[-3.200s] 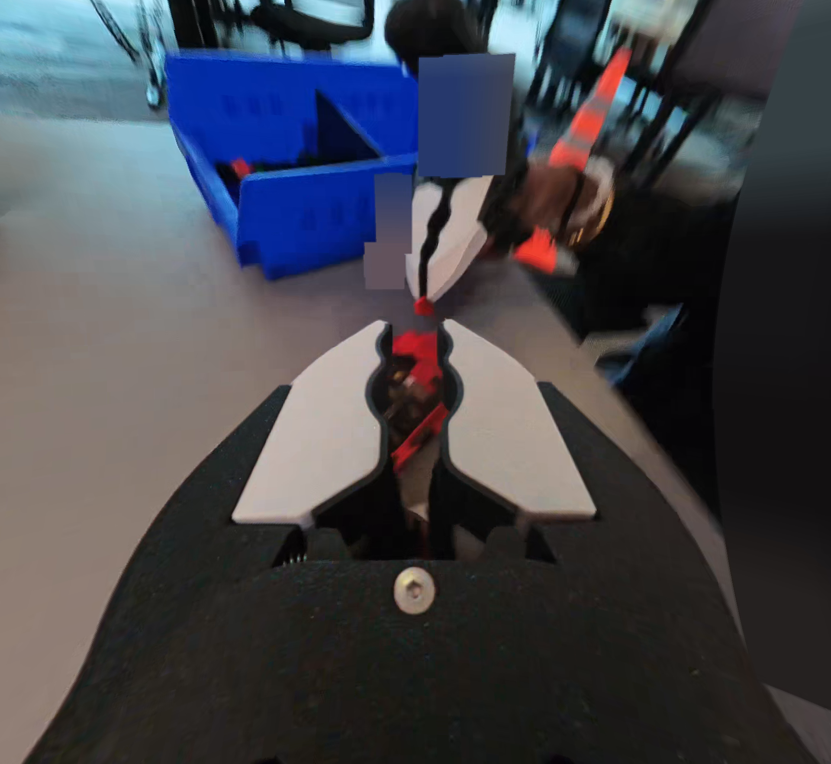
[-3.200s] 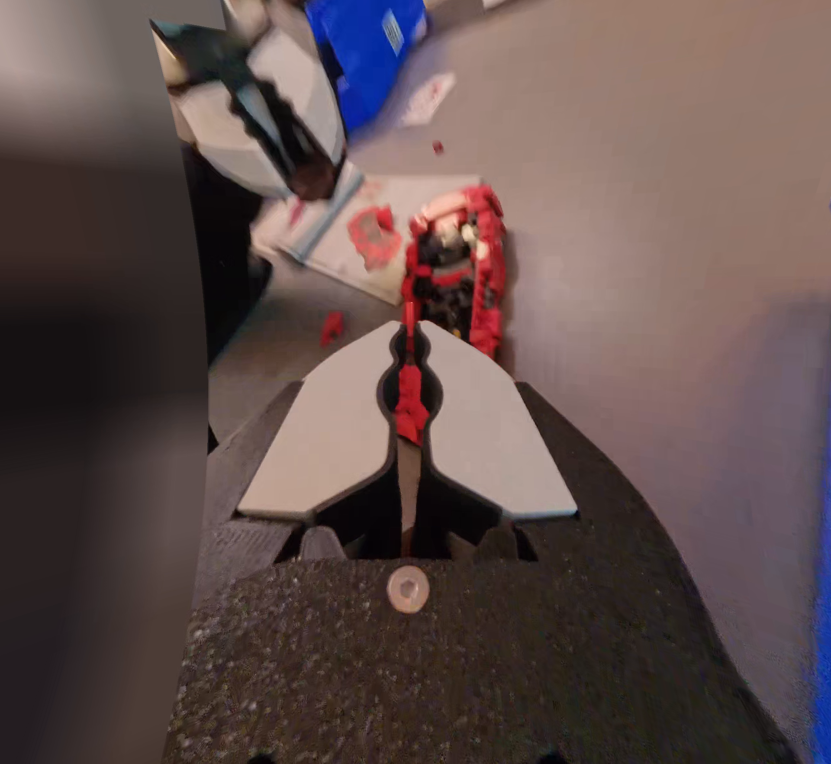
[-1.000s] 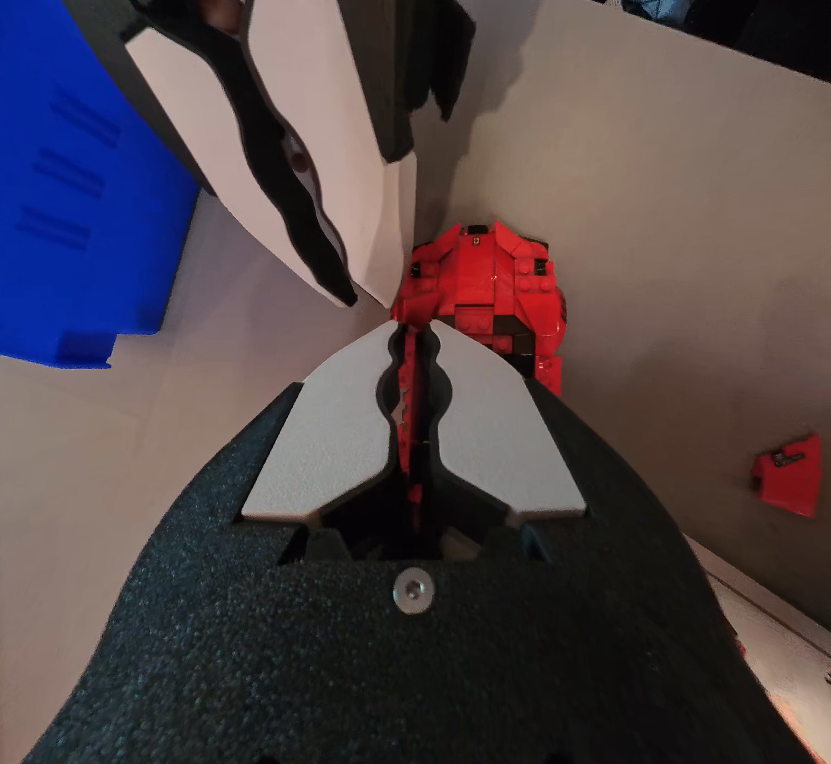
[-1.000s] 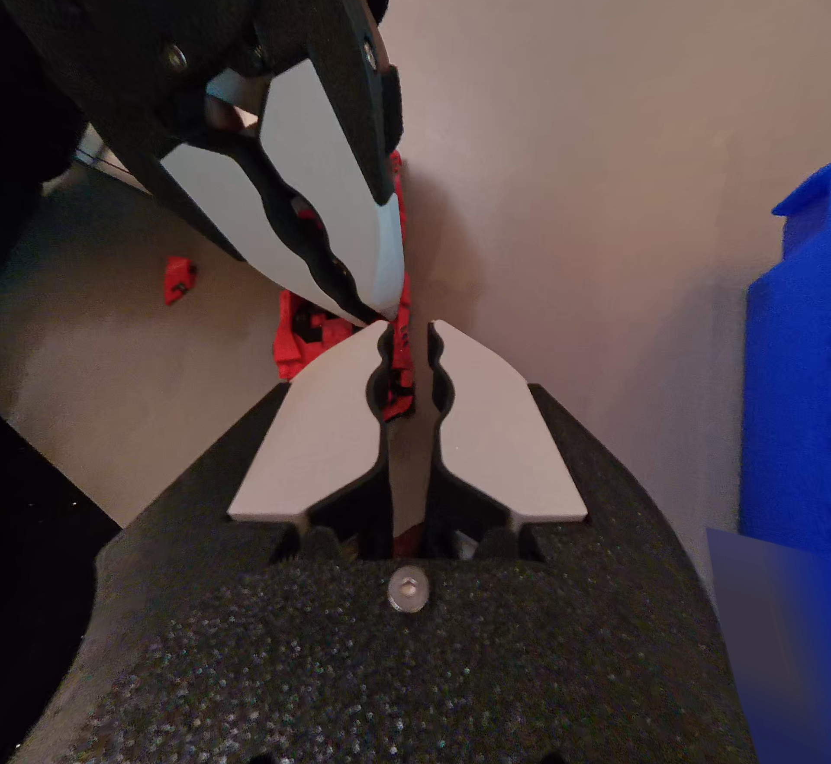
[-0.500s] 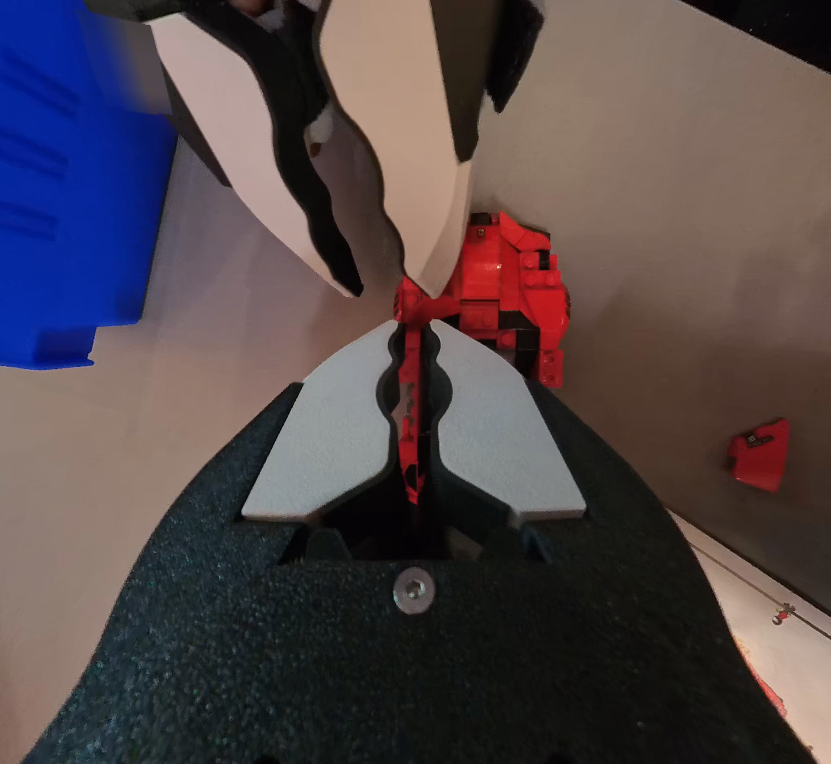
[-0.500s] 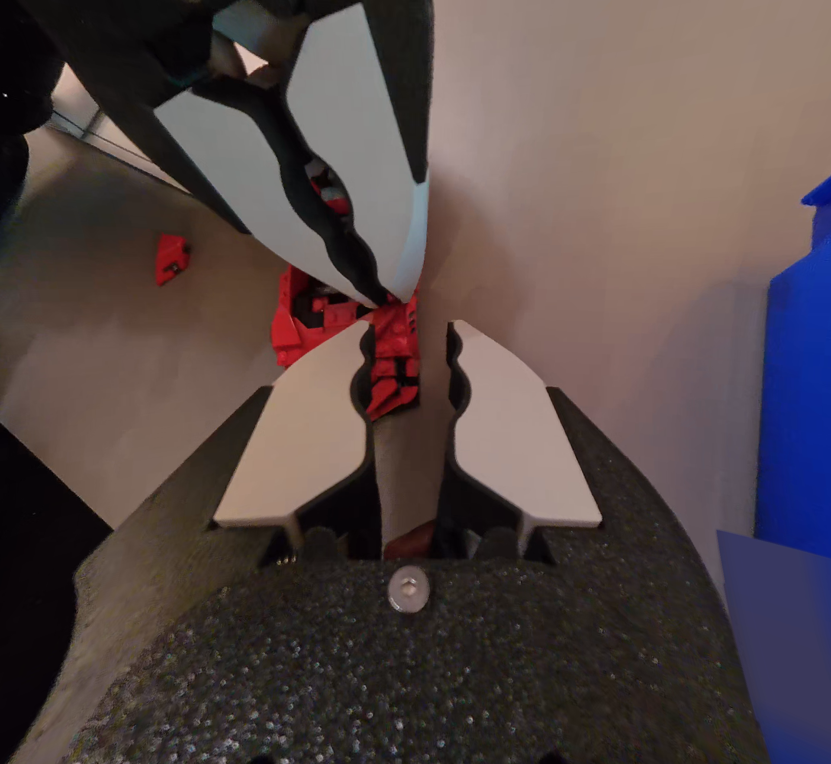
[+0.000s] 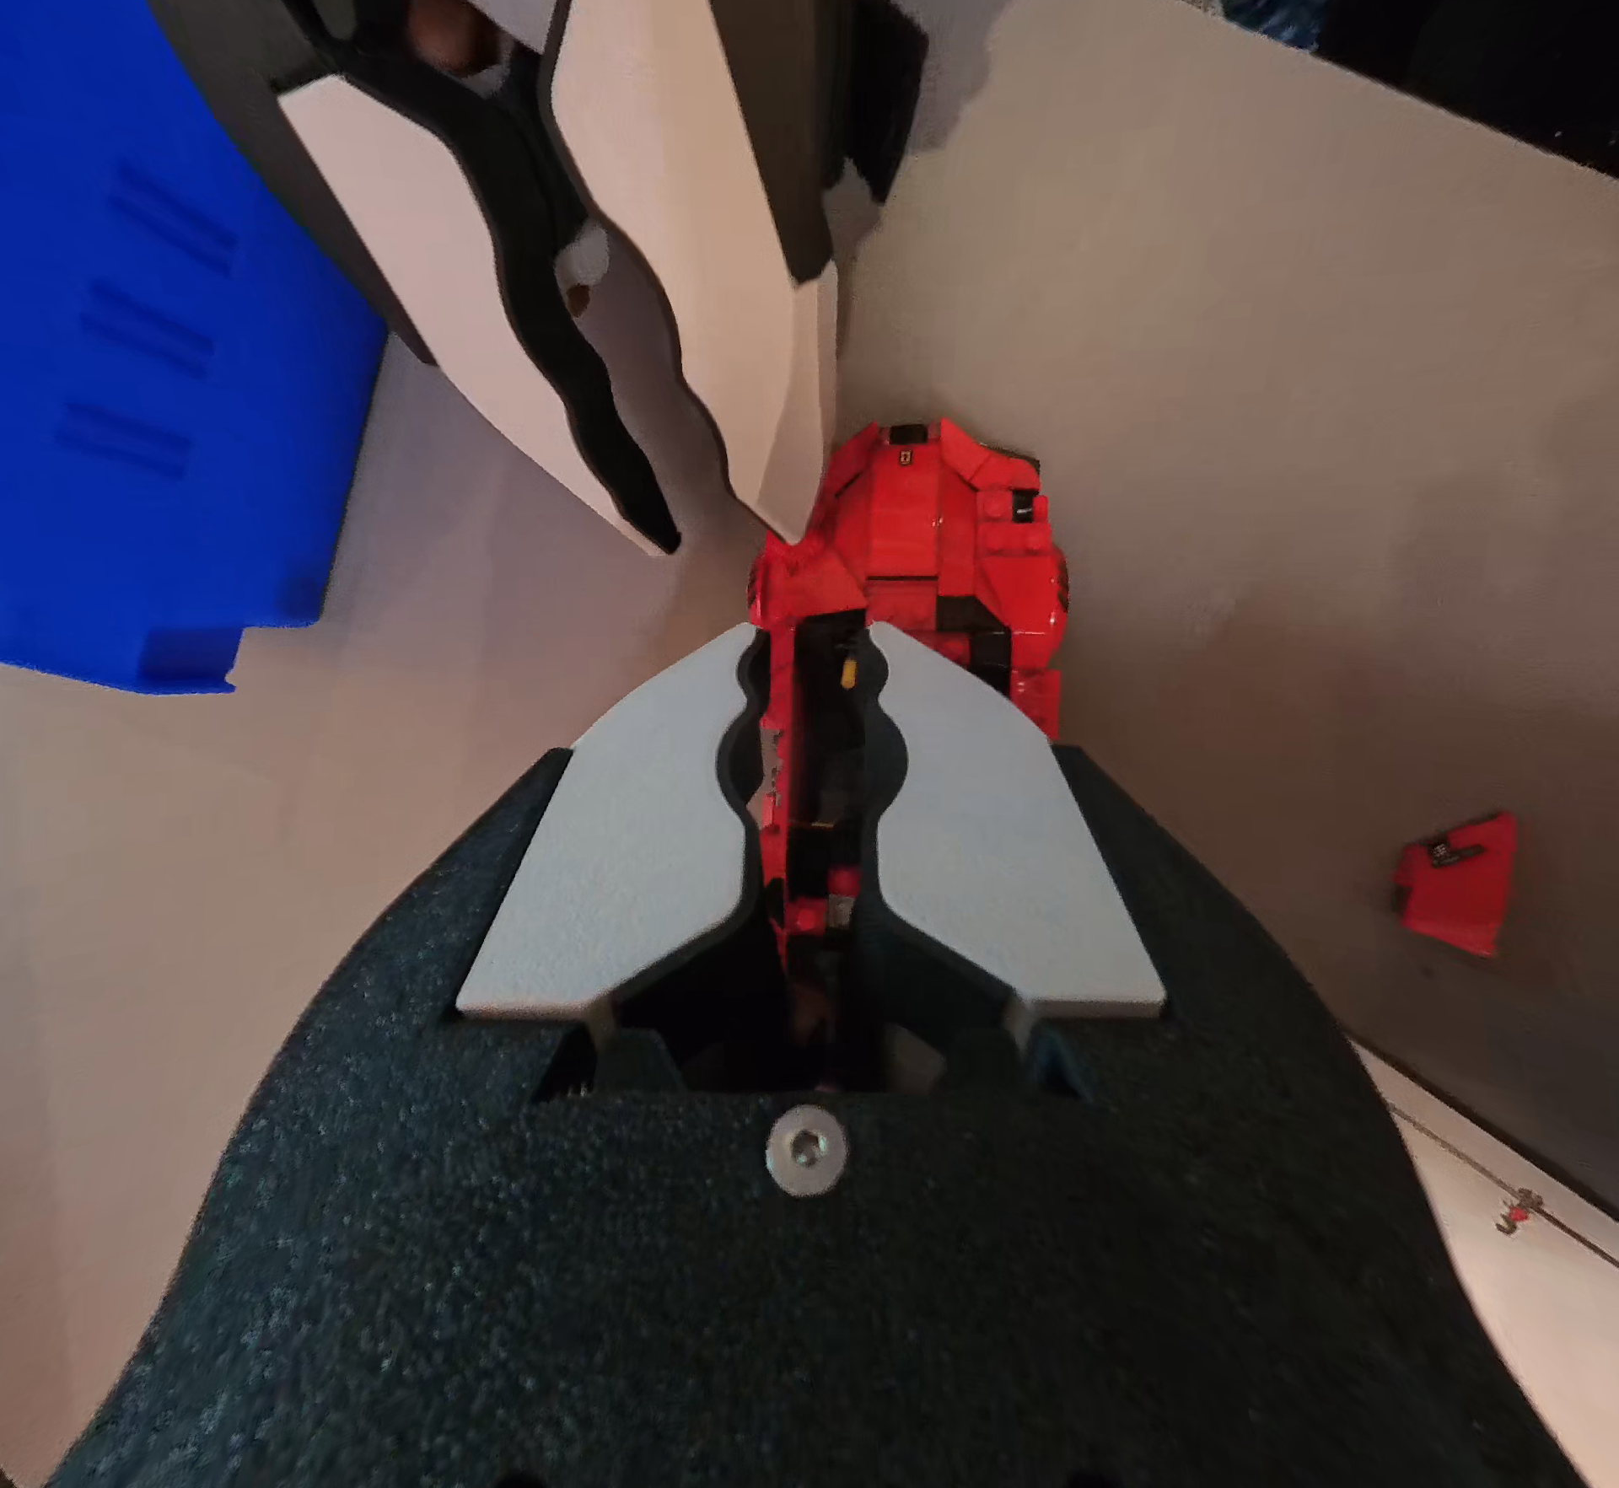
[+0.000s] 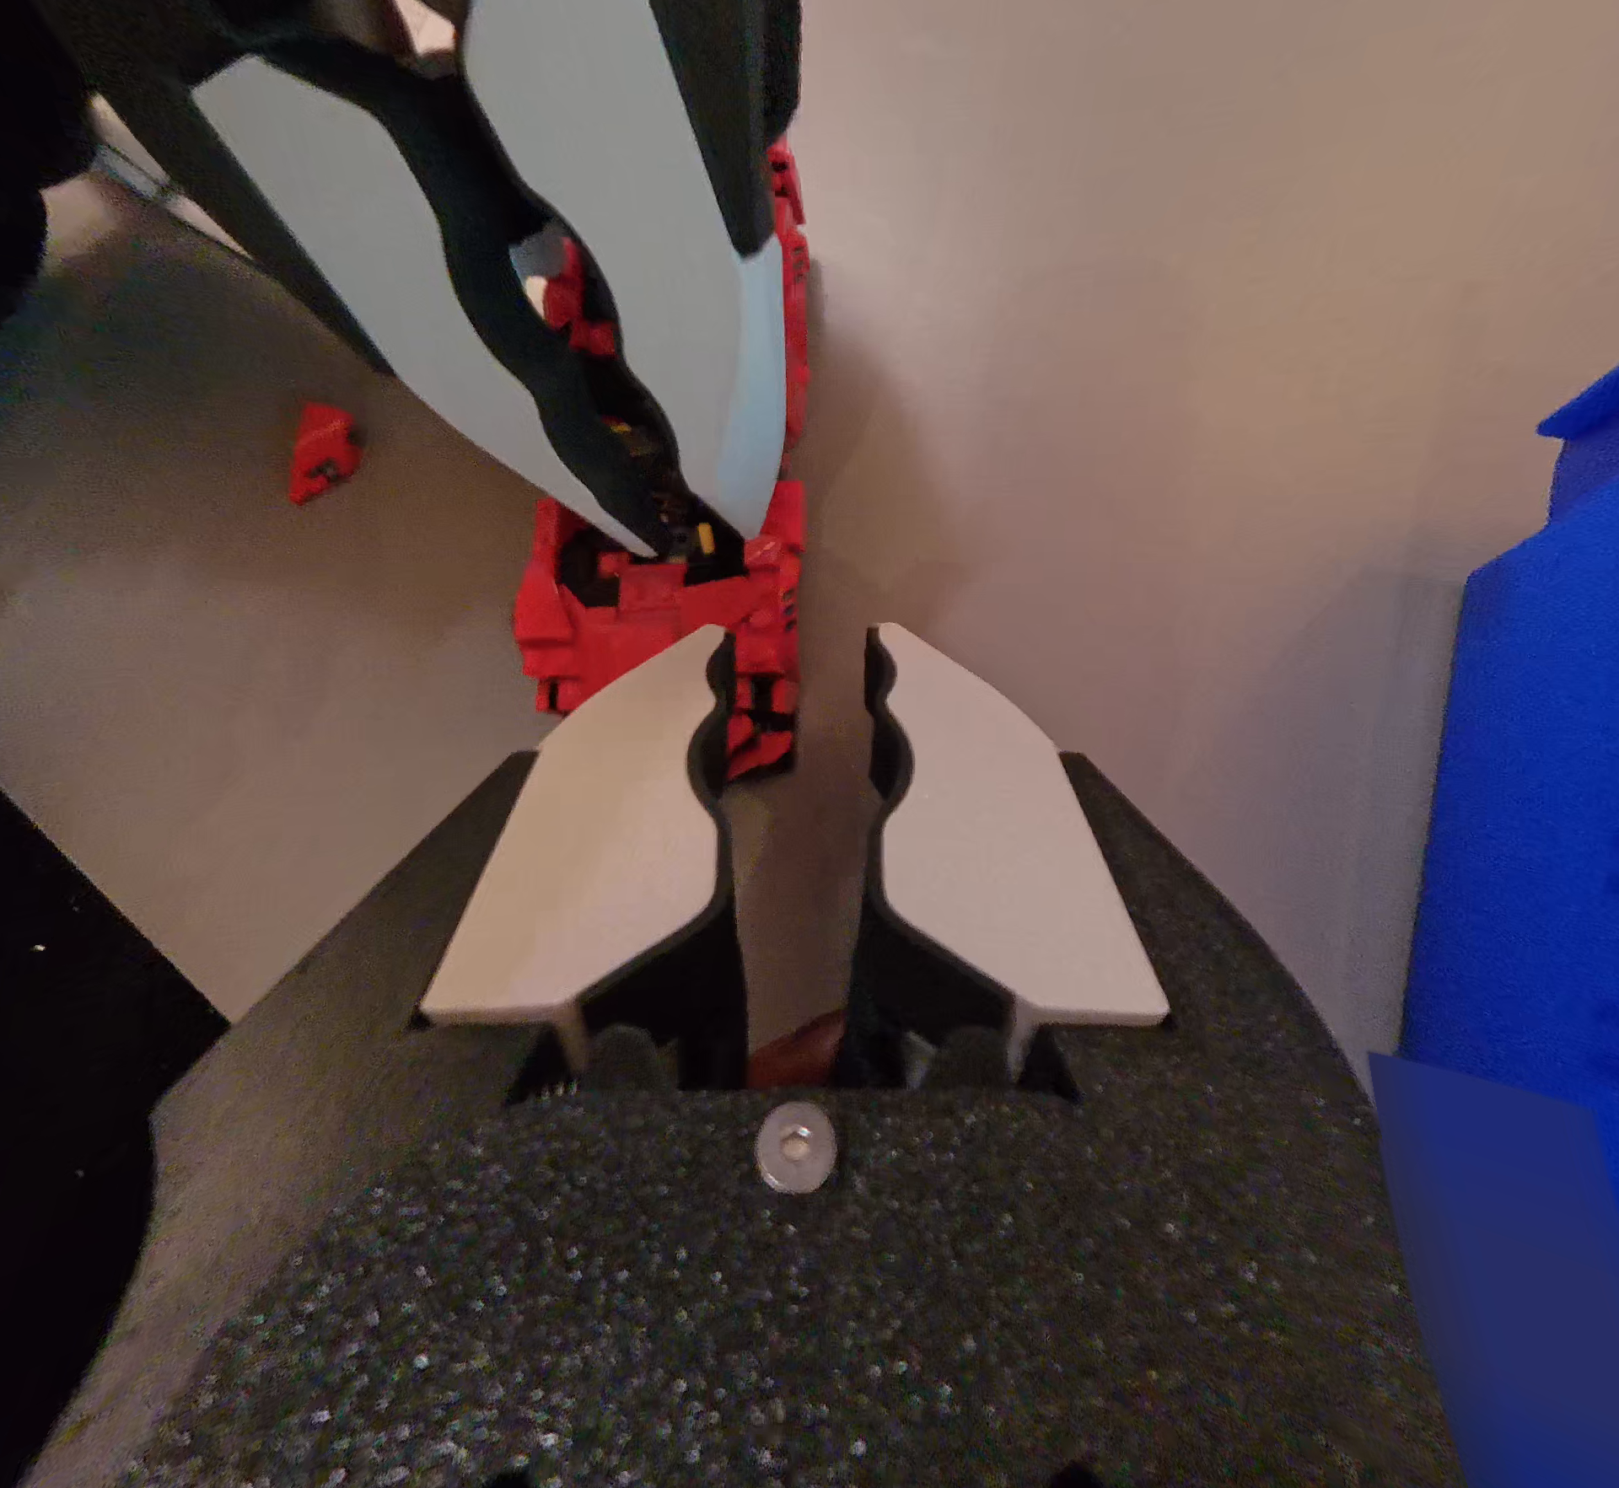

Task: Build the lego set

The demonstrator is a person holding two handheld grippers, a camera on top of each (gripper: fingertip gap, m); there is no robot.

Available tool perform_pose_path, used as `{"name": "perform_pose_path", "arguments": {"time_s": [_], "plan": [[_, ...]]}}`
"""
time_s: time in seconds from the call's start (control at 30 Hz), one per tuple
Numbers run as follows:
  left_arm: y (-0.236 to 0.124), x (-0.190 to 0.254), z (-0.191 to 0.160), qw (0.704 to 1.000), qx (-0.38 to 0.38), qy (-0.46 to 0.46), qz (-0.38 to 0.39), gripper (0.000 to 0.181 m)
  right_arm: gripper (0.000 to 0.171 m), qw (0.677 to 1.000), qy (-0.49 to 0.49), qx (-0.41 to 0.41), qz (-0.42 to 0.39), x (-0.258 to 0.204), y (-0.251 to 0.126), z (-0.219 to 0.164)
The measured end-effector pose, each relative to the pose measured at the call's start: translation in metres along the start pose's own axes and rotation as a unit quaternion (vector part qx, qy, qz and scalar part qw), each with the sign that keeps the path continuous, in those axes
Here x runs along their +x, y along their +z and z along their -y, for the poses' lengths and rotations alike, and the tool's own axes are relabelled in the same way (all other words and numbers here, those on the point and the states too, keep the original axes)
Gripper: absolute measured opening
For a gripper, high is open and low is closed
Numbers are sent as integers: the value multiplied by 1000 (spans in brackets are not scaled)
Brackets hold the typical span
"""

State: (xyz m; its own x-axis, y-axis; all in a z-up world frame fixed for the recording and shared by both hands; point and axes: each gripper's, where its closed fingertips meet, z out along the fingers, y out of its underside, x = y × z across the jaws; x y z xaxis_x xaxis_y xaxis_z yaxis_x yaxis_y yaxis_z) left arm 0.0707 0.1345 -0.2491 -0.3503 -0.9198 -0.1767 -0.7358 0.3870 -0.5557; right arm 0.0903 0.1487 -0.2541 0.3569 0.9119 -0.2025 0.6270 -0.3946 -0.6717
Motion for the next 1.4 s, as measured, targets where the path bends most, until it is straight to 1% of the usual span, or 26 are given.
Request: {"name": "perform_pose_path", "arguments": {"time_s": [0.1, 0.17, 0.3, 0.37, 0.6, 0.8, 0.87, 1.03, 1.13, 1.17, 1.4], "plan": [[0, 1, 1, 1000, 7, 7, 16, 19, 25, 1000, -14, -5, 1, 1, 1, -5], [2, 0, 2, 1000, 10, 11, 25, 20, 21, 1000, -12, -5, 23, -3, 3, -8], [7, -1, 4, 999, 10, 19, 42, 21, 24, 997, 8, 1, 73, -11, 5, -11], [9, -1, 5, 999, 10, 20, 47, 21, 24, 997, 9, 2, 79, -12, 5, -11], [10, -5, 6, 998, 13, 10, 64, 19, 19, 997, 1, -1, 73, -12, 6, -12], [9, -6, 5, 997, 9, 7, 77, 18, 16, 998, -4, 13, 63, -10, 3, -7], [7, -5, 3, 997, 9, 8, 78, 19, 19, 998, -28, 30, 51, -10, -1, -2], [5, -2, 2, 997, 13, 11, 75, 18, 19, 984, -168, 59, -17, -16, -4, 3], [8, -2, 0, 997, 9, 11, 76, 18, 25, 983, -179, 36, -34, -16, 2, 0], [8, -3, 1, 997, 10, 10, 79, 16, 25, 983, -177, 31, -33, -16, 3, -1], [10, -2, 2, 997, 17, 6, 79, 13, 9, 982, -186, 16, -25, -18, 8, 1]]}}
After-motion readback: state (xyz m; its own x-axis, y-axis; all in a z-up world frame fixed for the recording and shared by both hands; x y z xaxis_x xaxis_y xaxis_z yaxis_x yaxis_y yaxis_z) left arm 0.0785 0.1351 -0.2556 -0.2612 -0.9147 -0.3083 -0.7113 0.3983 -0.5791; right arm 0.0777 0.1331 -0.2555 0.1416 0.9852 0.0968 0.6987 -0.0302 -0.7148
